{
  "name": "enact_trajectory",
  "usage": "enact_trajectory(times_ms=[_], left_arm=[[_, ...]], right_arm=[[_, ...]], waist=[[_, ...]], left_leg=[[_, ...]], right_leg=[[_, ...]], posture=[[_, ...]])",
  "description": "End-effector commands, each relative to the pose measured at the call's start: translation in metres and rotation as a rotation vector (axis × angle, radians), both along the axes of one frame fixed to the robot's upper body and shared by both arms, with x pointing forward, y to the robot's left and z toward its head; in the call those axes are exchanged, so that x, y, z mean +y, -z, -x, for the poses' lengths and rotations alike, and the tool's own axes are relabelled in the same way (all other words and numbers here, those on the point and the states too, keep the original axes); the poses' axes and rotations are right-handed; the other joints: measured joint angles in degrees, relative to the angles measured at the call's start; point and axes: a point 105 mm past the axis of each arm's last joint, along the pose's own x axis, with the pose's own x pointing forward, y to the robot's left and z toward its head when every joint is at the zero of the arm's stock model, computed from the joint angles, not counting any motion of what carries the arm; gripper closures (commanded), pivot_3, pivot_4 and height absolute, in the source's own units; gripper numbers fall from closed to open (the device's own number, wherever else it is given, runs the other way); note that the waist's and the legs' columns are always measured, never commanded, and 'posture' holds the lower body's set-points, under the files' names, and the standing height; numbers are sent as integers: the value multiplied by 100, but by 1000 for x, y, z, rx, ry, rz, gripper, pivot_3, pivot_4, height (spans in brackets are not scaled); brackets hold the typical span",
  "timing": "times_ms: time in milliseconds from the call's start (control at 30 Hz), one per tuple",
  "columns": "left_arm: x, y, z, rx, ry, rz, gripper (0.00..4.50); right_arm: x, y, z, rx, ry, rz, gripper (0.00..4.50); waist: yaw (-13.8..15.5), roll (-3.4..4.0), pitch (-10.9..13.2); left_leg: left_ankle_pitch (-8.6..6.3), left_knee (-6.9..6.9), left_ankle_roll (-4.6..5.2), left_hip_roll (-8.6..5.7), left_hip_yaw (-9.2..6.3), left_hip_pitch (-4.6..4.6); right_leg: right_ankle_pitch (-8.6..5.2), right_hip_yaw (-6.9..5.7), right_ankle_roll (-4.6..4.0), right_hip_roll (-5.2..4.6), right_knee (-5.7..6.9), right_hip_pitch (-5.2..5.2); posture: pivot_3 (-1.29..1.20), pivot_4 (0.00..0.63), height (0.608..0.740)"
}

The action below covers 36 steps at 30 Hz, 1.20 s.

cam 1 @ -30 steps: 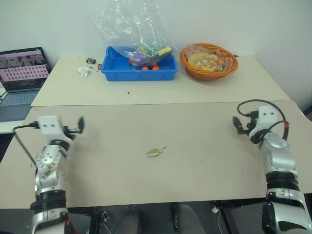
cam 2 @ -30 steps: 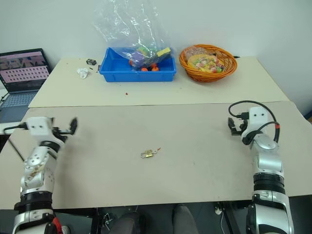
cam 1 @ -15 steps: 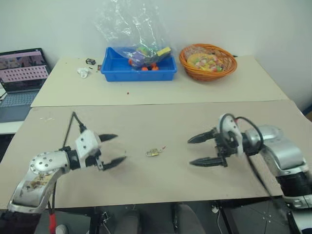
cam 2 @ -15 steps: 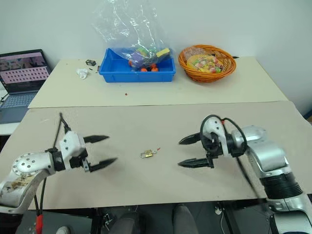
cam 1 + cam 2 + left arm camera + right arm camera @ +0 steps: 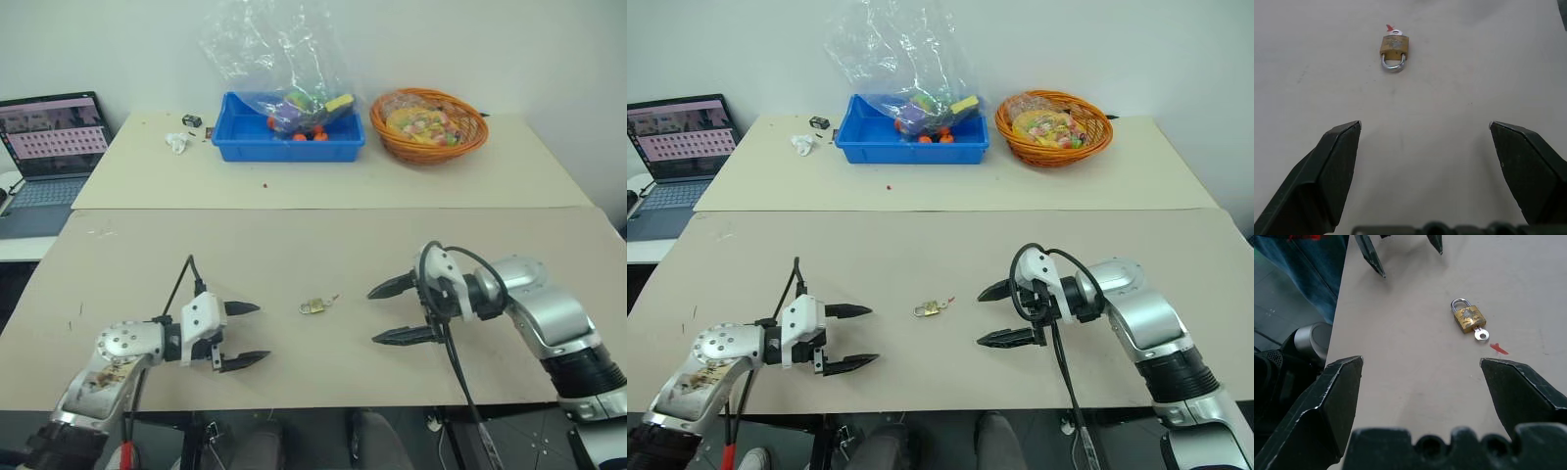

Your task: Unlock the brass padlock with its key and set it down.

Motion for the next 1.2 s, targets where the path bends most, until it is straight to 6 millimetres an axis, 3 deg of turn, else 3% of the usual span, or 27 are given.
enact_trajectory(times_ms=[33,167,367,600,1200], left_arm=[[-16,3,-22,-12,1,33,15],[-27,10,-46,3,-14,46,15],[-49,14,-67,32,25,67,15],[-67,18,-56,62,173,36,15],[-93,19,-61,44,164,56,15]], right_arm=[[0,-15,3,-20,5,-54,0],[-2,-16,8,-4,15,-66,0],[-3,-22,10,3,52,-98,0],[-4,-23,12,-13,85,-104,0],[-4,-31,7,-42,130,-123,0]], waist=[[32,1,0],[56,-1,0],[68,0,-1],[71,0,-2],[129,3,-3]], left_leg=[[0,2,0,-2,0,1],[1,8,0,-4,-1,0],[1,10,0,-9,1,0],[1,11,0,-9,0,1],[1,31,2,-11,-16,14]], right_leg=[[0,0,0,-1,2,1],[1,-1,0,2,3,2],[3,1,0,-2,3,5],[2,1,1,0,4,8],[1,-5,11,0,-2,52]], posture=[[0,150,735],[0,150,735],[0,150,735],[0,150,735],[0,150,735]])
